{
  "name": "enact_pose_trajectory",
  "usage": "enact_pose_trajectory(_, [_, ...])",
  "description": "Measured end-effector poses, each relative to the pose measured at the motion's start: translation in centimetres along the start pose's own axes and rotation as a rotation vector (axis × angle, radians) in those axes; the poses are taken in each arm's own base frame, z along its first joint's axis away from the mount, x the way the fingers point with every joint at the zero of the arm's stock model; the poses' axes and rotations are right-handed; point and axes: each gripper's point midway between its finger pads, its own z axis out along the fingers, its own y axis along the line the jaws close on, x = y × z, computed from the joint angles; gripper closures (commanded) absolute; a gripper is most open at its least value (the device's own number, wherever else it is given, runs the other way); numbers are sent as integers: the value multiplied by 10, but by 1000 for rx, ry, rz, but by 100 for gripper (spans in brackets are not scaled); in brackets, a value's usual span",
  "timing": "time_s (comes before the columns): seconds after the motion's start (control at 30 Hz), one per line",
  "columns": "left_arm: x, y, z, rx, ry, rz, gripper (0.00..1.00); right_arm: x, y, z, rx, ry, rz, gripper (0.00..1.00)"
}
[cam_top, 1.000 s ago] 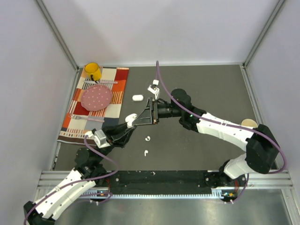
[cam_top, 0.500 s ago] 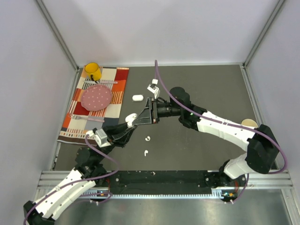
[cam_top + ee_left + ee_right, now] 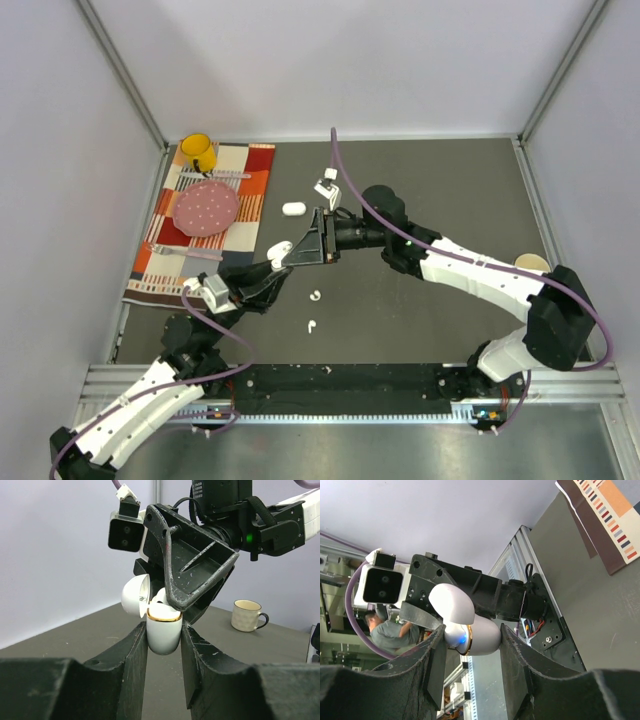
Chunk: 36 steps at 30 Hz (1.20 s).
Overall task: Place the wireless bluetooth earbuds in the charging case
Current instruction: Adjust the charging case.
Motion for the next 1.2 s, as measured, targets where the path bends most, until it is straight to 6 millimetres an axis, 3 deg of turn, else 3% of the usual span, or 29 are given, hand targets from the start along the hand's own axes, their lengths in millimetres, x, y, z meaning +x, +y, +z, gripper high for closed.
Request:
enact_pose_trajectory(0.2, [3, -2, 1, 11, 8, -2, 60, 8, -4, 6, 4, 26, 18, 71])
enact_pose_trajectory(0.53, [5, -2, 1, 12, 16, -3, 67, 9, -4, 7, 4, 32, 29, 71])
enact_pose_trajectory(0.7, [5, -2, 1, 11, 16, -4, 63, 9, -4, 7, 3, 31, 29, 71])
enact_pose_trajectory(1.2, [2, -1, -4, -1, -8, -17, 61, 7, 1, 8, -17, 22, 13, 71])
